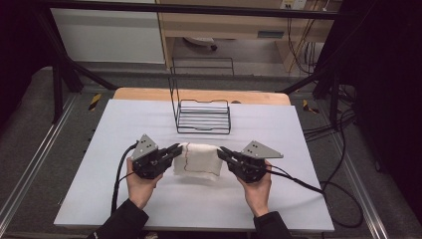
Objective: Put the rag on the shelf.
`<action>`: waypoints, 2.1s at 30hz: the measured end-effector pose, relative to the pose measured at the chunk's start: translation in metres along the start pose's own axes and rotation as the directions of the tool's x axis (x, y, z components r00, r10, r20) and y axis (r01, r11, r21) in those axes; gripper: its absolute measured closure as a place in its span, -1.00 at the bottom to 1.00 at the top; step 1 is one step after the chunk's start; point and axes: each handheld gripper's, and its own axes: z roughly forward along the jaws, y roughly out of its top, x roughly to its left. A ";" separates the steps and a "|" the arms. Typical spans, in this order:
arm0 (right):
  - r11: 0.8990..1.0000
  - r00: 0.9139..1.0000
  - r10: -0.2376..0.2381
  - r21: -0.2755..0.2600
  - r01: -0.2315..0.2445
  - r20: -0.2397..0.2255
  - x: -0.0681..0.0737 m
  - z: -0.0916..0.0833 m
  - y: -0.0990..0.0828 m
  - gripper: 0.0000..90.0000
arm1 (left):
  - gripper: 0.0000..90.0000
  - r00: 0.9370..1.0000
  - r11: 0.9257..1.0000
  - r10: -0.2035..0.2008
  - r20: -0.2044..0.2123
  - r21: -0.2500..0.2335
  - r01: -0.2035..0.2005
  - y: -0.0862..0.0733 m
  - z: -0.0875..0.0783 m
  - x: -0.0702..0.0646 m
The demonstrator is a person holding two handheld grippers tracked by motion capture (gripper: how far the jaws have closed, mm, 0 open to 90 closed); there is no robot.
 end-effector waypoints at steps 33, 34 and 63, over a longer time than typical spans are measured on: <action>0.984 0.998 -0.051 -0.171 0.057 0.044 0.004 -0.012 0.054 0.84 | 0.84 1.000 0.981 0.018 -0.005 -0.193 -0.018 0.046 -0.013 -0.002; 0.983 0.997 -0.053 -0.176 0.061 0.048 0.003 -0.012 0.056 0.84 | 0.84 1.000 0.980 0.021 -0.006 -0.196 -0.021 0.047 -0.013 -0.002; 0.958 0.991 -0.079 -0.268 0.105 0.105 -0.001 -0.006 0.106 0.84 | 0.85 0.999 0.959 0.024 -0.039 -0.282 -0.034 0.094 -0.008 0.010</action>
